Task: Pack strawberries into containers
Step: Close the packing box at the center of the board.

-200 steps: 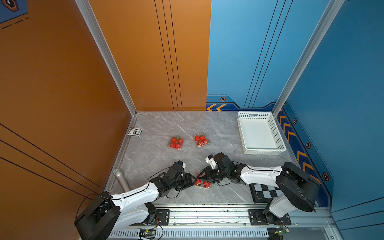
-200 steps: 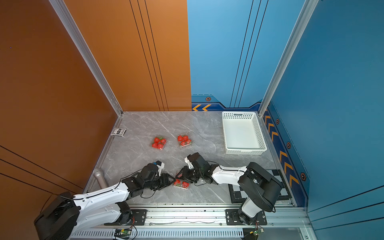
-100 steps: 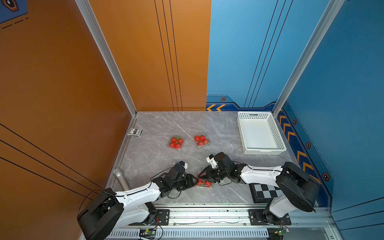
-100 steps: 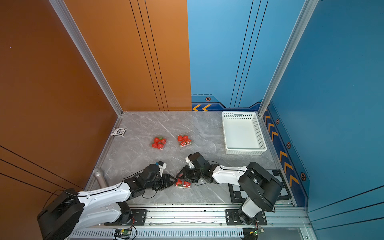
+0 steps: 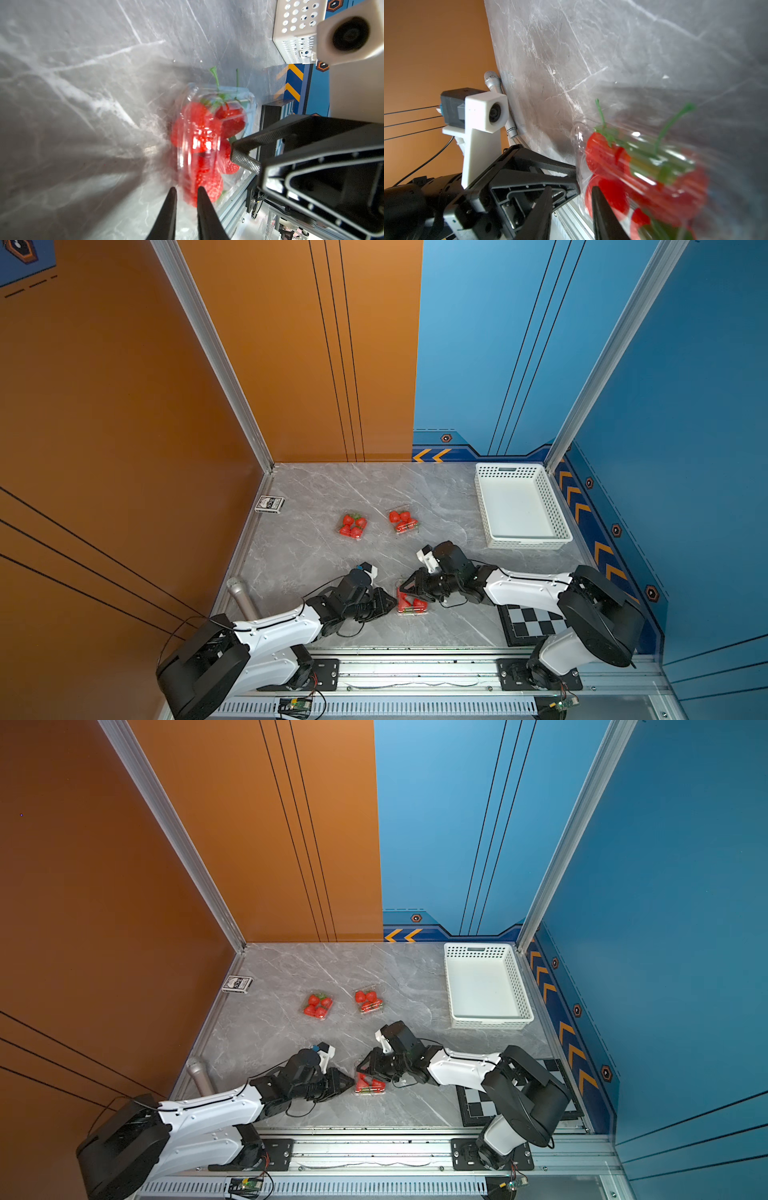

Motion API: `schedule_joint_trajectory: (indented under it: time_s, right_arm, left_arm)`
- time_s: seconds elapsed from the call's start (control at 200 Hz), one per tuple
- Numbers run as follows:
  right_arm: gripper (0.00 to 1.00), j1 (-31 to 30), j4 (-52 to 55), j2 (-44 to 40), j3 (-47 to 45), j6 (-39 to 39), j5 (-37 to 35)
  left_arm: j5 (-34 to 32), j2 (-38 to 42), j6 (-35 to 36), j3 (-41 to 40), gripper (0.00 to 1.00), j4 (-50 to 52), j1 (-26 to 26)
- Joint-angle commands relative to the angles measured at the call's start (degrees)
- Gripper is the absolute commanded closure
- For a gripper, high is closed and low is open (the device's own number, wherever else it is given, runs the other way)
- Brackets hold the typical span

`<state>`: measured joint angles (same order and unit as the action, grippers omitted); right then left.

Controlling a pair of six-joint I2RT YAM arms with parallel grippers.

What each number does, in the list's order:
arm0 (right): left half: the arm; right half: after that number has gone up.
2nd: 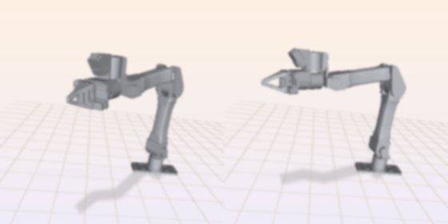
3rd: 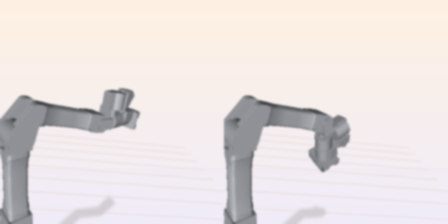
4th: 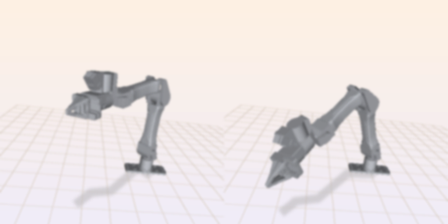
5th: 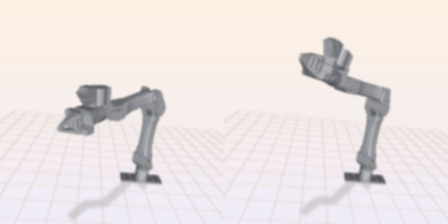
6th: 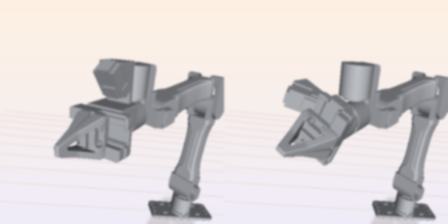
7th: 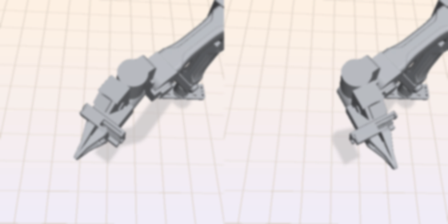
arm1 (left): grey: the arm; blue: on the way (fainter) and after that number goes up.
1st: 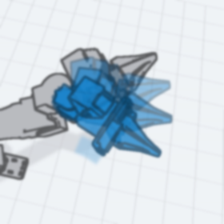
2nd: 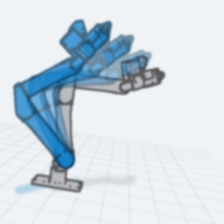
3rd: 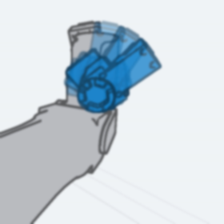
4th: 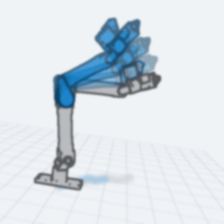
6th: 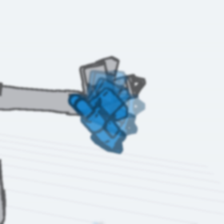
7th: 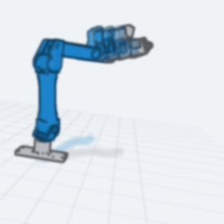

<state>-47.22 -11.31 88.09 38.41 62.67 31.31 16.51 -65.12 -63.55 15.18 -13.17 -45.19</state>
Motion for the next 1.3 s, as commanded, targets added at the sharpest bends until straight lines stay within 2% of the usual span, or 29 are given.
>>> schedule_joint_trajectory:
  time_s: [0.0, 0.05, 0.125, 0.225, 0.295, 0.405, 0.516, 0.606, 0.716, 0.861, 1.001, 1.296]
  right_arm:
    - [0.65, 0.33, 2.85, -1.98, -0.51, -2.20, -0.73]
    - [0.65, 0.38, 2.79, -2.34, -0.78, -2.31, -0.78]
    - [0.65, 0.43, 2.87, -2.91, -0.97, -2.47, -0.79]
    - [0.65, 0.53, 3.15, -3.44, -1.21, -2.73, -0.86]
    - [0.65, 0.62, 3.04, -3.78, -1.41, -2.76, -0.77]
    - [0.65, 0.79, 2.89, -4.48, -1.70, -3.04, -0.55]
    - [0.65, 1.17, 3.78, -5.45, -1.93, -4.05, -0.59]
    - [0.63, 0.67, 10.76, -8.44, -0.29, -9.10, -3.76]
    - [0.54, 0.90, 20.34, -14.83, 0.87, -13.95, -9.80]
    - [0.40, 2.59, 29.81, -20.87, -0.40, -14.79, -15.51]
    - [0.37, 4.49, 30.18, -22.90, -3.72, -13.54, -15.33]
    - [0.35, 6.64, 24.07, -16.39, -3.87, -13.76, -7.80]
  left_arm:
    - [-0.30, -0.44, -0.60, -1.39, 0.80, 0.88, -0.96]
    - [-0.26, -0.44, -0.59, -1.38, 0.79, 0.86, -1.04]
    - [-0.73, -0.53, -0.83, -1.21, 0.59, 0.87, -1.13]
    - [-0.76, -0.53, -0.90, -0.81, 0.58, 0.88, -1.20]
    - [-1.09, 0.02, -0.90, -0.68, 0.48, 0.88, -1.09]
    - [-1.81, 2.23, -1.26, -1.13, 0.40, 0.96, -0.63]
    - [-2.89, 5.83, -1.10, -1.29, 0.38, 3.44, 0.16]
    - [-4.63, 9.14, -0.16, -0.60, 0.36, 9.14, 0.95]
    - [-6.31, 11.57, 1.79, 1.14, 0.35, 16.10, 1.88]
    - [-5.40, 11.14, 2.16, 1.59, 0.34, 15.44, 3.05]
    - [-5.27, 7.62, 2.93, 3.56, 0.34, 13.75, 3.06]
    - [-3.06, -2.28, 3.71, 7.27, 0.36, 8.36, 2.28]
